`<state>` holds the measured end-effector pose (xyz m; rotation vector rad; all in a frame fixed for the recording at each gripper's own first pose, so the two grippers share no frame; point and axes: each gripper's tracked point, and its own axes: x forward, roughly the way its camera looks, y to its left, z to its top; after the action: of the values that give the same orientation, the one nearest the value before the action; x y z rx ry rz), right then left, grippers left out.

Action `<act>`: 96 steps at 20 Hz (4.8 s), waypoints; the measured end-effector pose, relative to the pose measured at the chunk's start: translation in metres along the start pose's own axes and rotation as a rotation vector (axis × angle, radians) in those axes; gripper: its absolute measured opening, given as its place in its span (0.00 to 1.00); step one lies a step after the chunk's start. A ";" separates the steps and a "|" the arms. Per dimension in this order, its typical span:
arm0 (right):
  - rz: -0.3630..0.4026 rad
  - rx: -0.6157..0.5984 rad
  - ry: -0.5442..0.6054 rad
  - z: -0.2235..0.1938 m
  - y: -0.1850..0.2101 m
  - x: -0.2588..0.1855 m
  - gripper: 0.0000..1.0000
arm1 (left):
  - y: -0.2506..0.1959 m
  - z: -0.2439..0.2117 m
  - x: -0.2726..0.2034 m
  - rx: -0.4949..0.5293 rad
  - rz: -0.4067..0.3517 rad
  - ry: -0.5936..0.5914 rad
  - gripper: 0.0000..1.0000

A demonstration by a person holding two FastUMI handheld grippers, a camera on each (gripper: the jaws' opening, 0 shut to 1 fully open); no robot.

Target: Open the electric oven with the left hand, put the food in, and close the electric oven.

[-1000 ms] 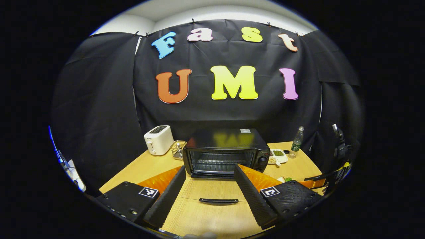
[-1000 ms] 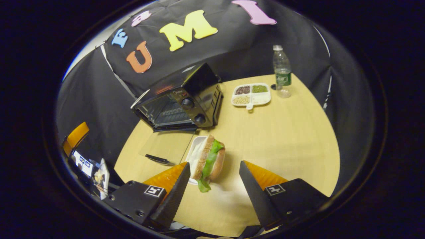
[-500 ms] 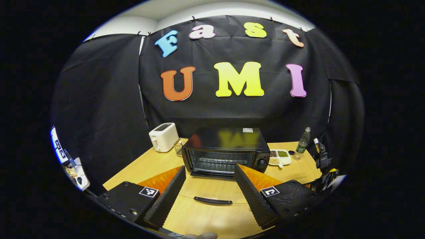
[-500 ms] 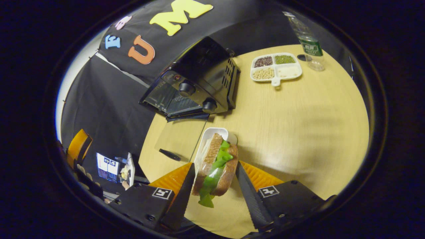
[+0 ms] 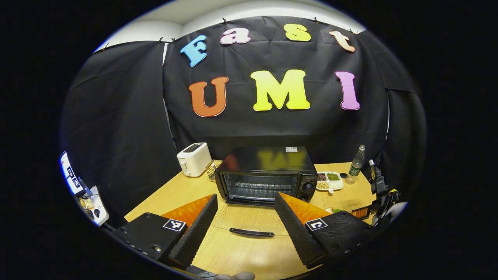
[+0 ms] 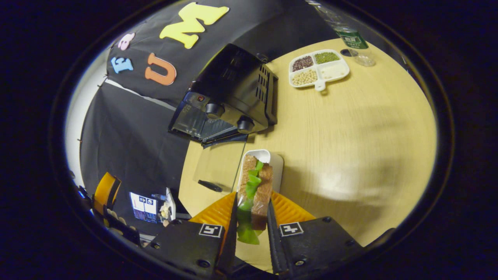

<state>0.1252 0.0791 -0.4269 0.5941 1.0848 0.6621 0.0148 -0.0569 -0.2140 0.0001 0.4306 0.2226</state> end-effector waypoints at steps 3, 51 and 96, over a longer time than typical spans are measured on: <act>-0.011 -0.007 -0.058 0.006 0.019 -0.010 0.37 | 0.006 -0.002 -0.002 -0.007 -0.029 -0.008 0.96; -0.457 -0.081 -0.699 0.106 0.122 0.215 0.96 | 0.099 -0.057 -0.002 0.031 -0.312 0.007 0.96; -0.616 -0.456 -0.920 0.042 0.114 -0.143 0.96 | 0.014 -0.198 0.079 0.087 -0.315 0.133 0.96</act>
<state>0.0968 0.0446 -0.2446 0.0982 0.1912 0.0384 -0.0005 -0.0356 -0.4256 0.0025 0.5659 -0.1072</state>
